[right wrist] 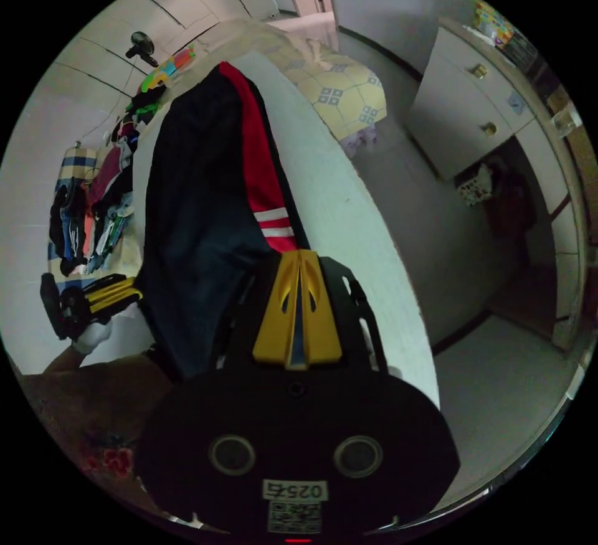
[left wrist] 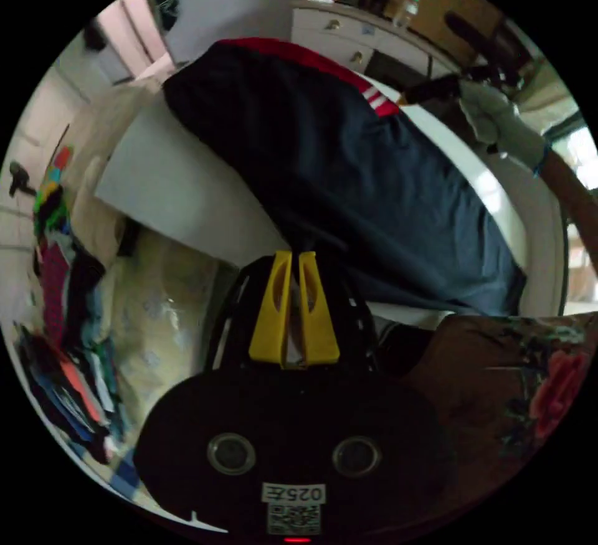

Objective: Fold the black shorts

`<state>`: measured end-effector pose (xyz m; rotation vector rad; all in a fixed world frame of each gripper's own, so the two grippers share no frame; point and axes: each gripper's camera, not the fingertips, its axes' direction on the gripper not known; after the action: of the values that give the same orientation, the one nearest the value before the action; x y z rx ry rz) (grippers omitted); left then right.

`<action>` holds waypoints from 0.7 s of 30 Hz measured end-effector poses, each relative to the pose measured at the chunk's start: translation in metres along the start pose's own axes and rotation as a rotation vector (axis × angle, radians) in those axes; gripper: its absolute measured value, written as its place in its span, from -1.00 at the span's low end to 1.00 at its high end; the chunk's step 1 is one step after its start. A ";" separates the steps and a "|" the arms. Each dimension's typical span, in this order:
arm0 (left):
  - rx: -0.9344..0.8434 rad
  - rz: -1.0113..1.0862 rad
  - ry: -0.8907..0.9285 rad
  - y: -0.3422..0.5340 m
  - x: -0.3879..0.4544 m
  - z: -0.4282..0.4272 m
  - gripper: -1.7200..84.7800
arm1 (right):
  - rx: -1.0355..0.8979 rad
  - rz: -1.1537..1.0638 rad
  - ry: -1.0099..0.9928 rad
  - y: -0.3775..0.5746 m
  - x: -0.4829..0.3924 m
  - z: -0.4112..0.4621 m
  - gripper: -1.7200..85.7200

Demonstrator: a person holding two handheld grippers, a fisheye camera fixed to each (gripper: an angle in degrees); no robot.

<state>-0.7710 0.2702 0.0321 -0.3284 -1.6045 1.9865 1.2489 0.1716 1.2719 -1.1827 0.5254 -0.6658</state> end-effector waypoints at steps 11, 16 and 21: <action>0.098 -0.574 0.679 0.095 -0.164 0.015 -0.97 | -0.044 -0.014 -0.324 0.005 0.022 -0.011 -0.78; 0.153 -0.618 0.743 0.107 -0.165 -0.033 -0.93 | 0.020 0.017 -0.388 0.027 0.031 -0.025 -0.76; 0.142 -0.758 0.857 0.103 -0.171 -0.020 -0.88 | 0.057 0.071 -0.466 0.043 0.041 -0.035 -0.75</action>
<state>-0.6486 0.1774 -0.0973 -0.3708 -0.8361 1.1173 1.2617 0.1295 1.2188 -1.2112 0.1523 -0.3242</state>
